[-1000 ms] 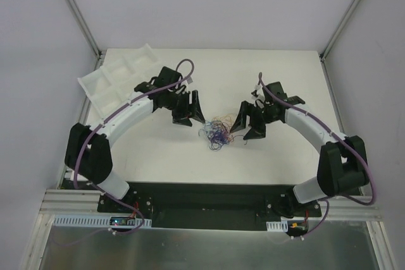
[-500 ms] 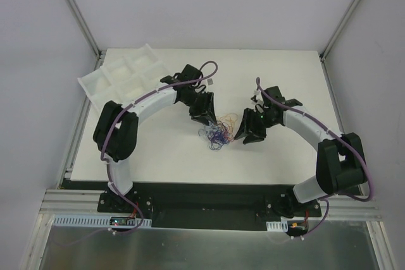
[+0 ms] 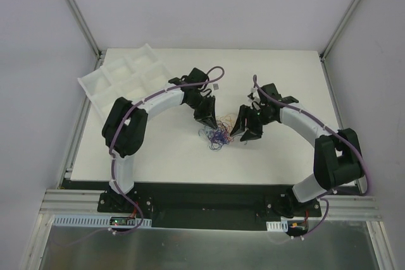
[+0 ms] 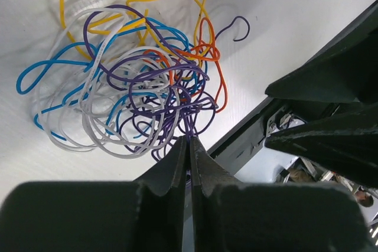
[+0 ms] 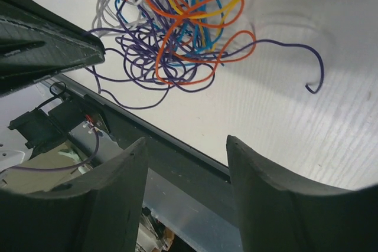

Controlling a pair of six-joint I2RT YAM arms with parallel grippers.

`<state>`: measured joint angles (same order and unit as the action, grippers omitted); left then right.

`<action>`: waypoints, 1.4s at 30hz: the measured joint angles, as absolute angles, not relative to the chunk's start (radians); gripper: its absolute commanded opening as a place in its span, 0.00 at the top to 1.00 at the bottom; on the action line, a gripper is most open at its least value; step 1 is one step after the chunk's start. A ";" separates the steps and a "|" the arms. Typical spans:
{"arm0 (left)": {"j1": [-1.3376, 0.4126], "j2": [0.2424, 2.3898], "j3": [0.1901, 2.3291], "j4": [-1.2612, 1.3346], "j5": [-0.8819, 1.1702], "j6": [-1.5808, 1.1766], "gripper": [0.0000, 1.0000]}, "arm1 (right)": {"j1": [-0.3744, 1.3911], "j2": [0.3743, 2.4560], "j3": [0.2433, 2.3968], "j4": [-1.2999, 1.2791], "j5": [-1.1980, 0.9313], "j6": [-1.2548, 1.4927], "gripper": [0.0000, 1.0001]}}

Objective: Untangle the cables

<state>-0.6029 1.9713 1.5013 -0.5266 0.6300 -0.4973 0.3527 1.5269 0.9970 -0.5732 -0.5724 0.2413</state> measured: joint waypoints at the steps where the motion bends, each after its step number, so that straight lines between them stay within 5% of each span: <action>1: -0.603 1.971 1.501 -0.527 0.630 -0.498 1.00 | 0.361 1.534 1.005 -0.571 -0.569 0.247 0.37; 11: -0.607 1.855 1.501 -0.527 0.659 -0.513 1.00 | 0.476 1.628 1.034 -0.417 -0.533 0.407 0.30; 18: -0.623 1.805 1.548 -0.538 0.706 -0.535 1.00 | 0.496 1.729 1.062 -0.332 -0.492 0.490 0.40; 33: -0.643 1.697 2.255 -0.501 0.706 -0.546 1.00 | 0.481 1.793 1.062 -0.405 -0.353 0.477 0.47; 42: -0.643 1.547 2.338 -0.363 0.591 -0.527 1.00 | 0.334 1.736 1.038 -0.489 -0.199 0.434 0.49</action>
<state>-0.6426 1.5471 2.3379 -0.3630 0.5915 -0.5270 0.3344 1.7355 1.0378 -0.4892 -0.1989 0.4343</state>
